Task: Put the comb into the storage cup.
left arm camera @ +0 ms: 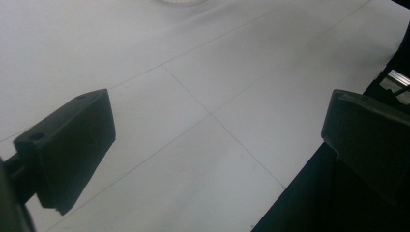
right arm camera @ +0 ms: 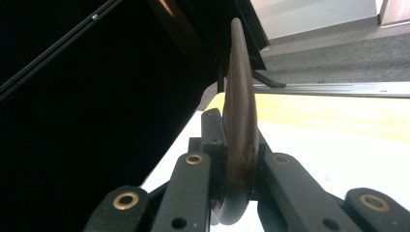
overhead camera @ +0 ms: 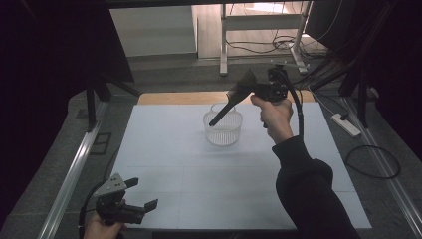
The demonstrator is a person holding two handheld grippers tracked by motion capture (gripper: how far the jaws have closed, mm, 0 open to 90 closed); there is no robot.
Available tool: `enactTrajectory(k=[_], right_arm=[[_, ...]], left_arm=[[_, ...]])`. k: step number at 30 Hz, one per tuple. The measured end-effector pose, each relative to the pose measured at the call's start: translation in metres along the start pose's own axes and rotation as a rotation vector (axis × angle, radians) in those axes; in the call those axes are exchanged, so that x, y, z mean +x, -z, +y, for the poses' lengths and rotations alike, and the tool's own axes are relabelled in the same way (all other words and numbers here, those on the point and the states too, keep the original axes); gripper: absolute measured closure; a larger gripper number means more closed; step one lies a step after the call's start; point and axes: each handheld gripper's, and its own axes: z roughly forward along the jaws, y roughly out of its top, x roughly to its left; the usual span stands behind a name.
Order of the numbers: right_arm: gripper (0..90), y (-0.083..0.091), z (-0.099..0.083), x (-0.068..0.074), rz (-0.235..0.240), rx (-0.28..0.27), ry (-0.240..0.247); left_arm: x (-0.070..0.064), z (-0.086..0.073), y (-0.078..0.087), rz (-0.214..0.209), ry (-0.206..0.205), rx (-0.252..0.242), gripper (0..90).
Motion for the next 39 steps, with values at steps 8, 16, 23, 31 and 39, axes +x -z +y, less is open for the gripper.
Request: enactTrajectory(k=[8, 16, 23, 31, 39], right_arm=[[85.7, -0.001, 0.006, -0.002, -0.036, -0.010, 0.017], [85.7, -0.005, 0.005, -0.005, -0.077, -0.006, 0.038], [85.7, -0.012, 0.003, -0.007, -0.097, -0.004, 0.048], [85.7, -0.020, -0.001, -0.007, -0.111, 0.007, 0.059], [85.7, -0.028, -0.009, -0.012, -0.123, 0.019, 0.069]], left_arm=[[0.000, -0.002, 0.004, 0.020, 0.002, -0.011, 0.0], [0.002, -0.004, 0.008, 0.039, 0.016, -0.017, 0.0], [0.004, -0.006, 0.010, 0.055, 0.021, -0.019, 0.3], [0.005, -0.006, 0.010, 0.049, 0.030, -0.017, 0.6], [0.005, -0.006, 0.010, 0.044, 0.029, -0.017, 0.9]])
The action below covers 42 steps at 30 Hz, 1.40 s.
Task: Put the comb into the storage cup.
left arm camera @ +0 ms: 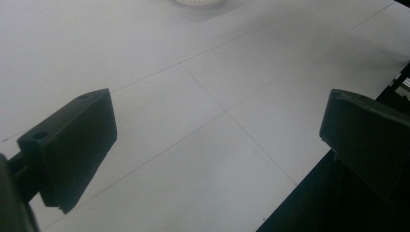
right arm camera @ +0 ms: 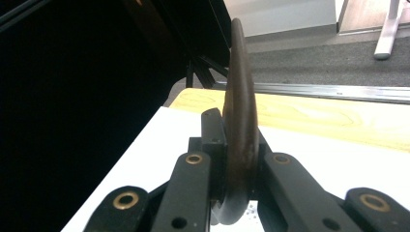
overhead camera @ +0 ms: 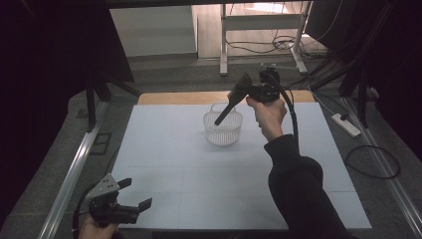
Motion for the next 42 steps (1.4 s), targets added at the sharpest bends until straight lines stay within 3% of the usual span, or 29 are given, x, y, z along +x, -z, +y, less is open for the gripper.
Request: enactTrajectory(k=[42], right_arm=[[85.7, -0.037, -0.043, -0.024, -0.002, 0.046, -0.055]], left_arm=[[0.001, 0.000, 0.001, -0.008, 0.002, -0.004, 1.1]])
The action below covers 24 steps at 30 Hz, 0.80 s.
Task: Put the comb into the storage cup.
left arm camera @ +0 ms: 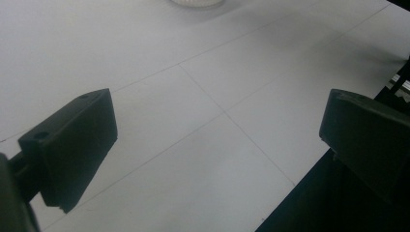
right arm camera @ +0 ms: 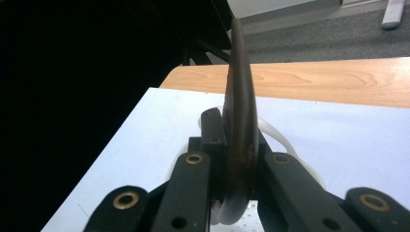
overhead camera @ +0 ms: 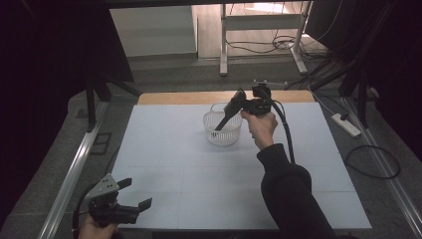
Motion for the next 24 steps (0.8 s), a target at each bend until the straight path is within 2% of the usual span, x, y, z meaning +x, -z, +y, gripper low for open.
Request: enactTrajectory(k=[24], right_arm=[[85.6, -0.012, -0.015, -0.019, 0.011, 0.015, -0.067]], left_arm=[[0.000, 0.000, 0.000, -0.001, 0.001, 0.000, 1.1]])
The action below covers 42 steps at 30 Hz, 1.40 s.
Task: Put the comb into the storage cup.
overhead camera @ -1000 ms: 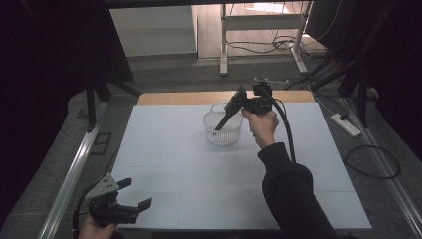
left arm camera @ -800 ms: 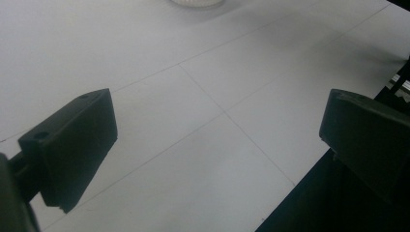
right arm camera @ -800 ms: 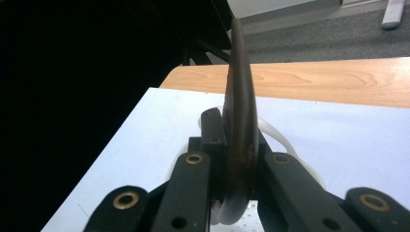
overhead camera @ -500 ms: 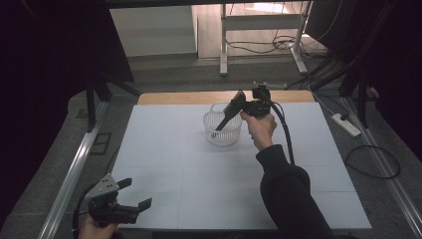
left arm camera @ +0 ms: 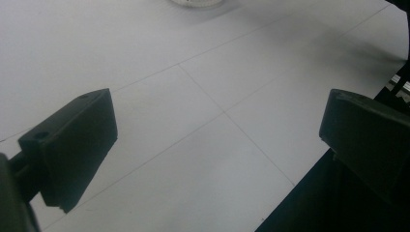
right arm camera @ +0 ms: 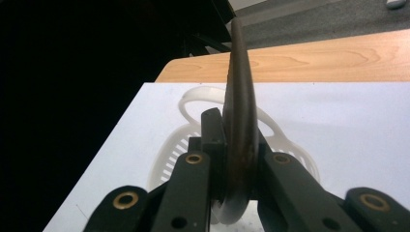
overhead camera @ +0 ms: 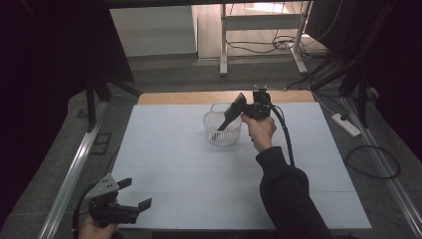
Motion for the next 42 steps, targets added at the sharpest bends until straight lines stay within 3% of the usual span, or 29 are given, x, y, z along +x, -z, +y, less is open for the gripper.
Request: enactTrajectory(k=[28, 42], right_arm=[[84.2, 0.001, -0.012, -0.035, 0.015, -0.022, -0.135], [82.9, 0.001, -0.014, -0.040, -0.001, -0.016, -0.148]], left_arm=[[0.000, 0.000, 0.000, 0.001, -0.001, 0.003, 1.2], [0.000, 0.000, 0.000, 0.000, 0.000, 0.003, 1.2]])
